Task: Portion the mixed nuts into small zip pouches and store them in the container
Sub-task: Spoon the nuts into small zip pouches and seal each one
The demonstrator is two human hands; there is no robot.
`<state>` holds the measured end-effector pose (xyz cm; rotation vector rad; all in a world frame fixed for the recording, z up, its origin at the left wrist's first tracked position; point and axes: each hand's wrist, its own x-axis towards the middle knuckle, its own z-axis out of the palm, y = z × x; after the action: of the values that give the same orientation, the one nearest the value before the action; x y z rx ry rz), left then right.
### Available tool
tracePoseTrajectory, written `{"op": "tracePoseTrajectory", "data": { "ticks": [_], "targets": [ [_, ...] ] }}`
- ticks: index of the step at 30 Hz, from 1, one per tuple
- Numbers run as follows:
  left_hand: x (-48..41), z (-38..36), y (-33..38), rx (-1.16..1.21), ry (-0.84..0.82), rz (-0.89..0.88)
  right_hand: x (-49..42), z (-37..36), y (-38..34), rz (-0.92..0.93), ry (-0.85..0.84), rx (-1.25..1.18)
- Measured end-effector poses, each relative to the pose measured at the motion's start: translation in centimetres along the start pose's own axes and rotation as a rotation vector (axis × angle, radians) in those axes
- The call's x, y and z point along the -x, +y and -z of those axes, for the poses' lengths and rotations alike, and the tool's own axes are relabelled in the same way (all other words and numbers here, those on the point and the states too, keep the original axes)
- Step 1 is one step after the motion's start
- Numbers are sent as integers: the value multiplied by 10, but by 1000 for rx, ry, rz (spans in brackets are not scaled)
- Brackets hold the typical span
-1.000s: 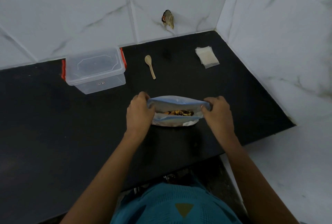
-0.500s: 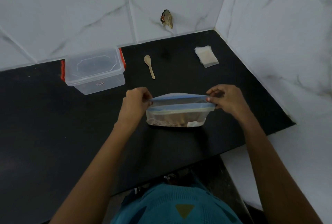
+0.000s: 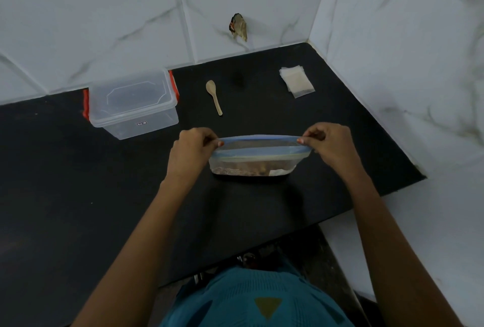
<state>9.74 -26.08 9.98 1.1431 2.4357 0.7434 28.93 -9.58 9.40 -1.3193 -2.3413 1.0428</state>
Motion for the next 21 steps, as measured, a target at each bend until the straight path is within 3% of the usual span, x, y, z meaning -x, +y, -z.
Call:
{"op": "tracePoseTrajectory", "data": {
  "ticks": [4,10,15,21],
  "targets": [
    [0,-7,-4,3,-58,43,2,-8,1,-101,-8,-91],
    [2,-9,-7,76,-5,87,10,-7,5,-221,-14,-292],
    [-4,-7,-6,110,70,119,9,-3,6,-220,-29,-224],
    [0,-11,-7,33,7,49,9,-8,6,-114,-64,-145]
  ]
}}
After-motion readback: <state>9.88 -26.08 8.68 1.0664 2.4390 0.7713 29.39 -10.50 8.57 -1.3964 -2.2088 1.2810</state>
